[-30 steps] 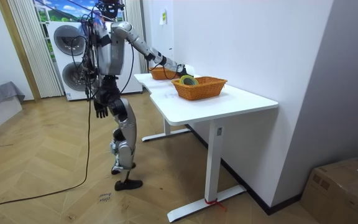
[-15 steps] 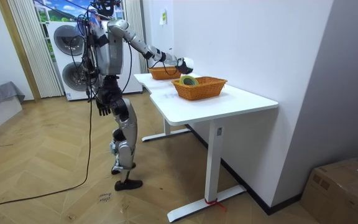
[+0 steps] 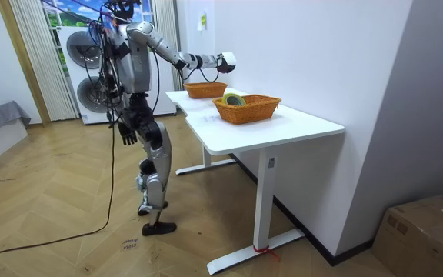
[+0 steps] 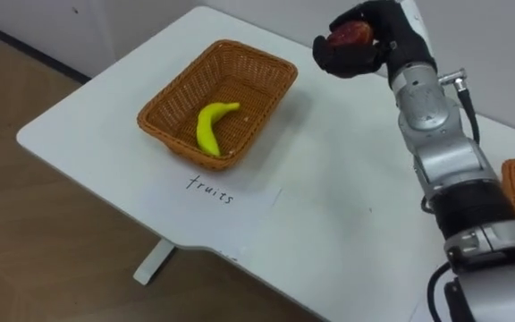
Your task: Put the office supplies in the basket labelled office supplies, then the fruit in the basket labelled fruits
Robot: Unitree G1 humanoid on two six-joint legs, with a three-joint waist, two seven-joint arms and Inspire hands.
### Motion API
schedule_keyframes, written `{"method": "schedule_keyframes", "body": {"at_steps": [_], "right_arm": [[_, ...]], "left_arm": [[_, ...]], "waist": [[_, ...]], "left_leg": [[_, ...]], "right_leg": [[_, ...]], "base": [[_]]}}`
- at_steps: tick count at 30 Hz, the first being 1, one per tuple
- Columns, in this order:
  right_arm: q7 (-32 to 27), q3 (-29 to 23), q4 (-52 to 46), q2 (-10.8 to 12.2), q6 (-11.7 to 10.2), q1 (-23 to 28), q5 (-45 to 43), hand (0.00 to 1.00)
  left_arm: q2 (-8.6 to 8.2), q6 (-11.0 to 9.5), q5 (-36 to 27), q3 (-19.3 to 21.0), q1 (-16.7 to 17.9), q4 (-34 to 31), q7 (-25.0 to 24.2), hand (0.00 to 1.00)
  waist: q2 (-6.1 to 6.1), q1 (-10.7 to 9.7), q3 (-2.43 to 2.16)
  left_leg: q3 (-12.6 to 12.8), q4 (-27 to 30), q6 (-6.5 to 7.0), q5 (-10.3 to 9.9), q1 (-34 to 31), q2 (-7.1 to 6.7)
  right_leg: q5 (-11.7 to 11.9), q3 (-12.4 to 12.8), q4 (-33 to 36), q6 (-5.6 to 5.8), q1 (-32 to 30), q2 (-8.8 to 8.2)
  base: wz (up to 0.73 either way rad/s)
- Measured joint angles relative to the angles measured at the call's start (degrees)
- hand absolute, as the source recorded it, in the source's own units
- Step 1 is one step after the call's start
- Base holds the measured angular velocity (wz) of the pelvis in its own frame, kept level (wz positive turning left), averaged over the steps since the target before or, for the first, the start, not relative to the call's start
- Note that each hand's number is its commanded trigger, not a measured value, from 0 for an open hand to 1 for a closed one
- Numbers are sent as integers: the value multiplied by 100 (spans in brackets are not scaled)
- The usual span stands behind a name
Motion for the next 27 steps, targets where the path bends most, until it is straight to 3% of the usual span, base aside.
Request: {"method": "schedule_keyframes", "body": {"at_steps": [9,12,16,27], "right_arm": [[-2,10,-759,0,-9,2,-14,100],[-47,130,-757,5,-9,2,-51,100],[-45,224,-756,21,-8,19,-117,100],[77,485,-757,24,125,24,-445,100]], "left_arm": [[-36,-1,182,182,189,-2,-48,0],[-33,0,180,152,198,-1,-25,0],[-31,1,181,152,200,-3,-81,0],[-23,123,185,163,196,-7,-196,0]], "waist": [[-46,64,5],[-58,101,11],[-74,183,50],[-95,317,53]], "left_leg": [[-52,-47,-1,-1,109,-12],[-83,-48,-1,-1,145,-17],[-98,-63,-2,-2,181,-20],[-217,26,-6,-3,105,-50]], "right_leg": [[-12,-13,-13,19,90,-1],[-12,-14,-13,19,135,-1],[-15,-28,-13,24,183,-3],[-29,-164,-8,45,179,-13]], "base": [[3],[6],[0],[6]]}}
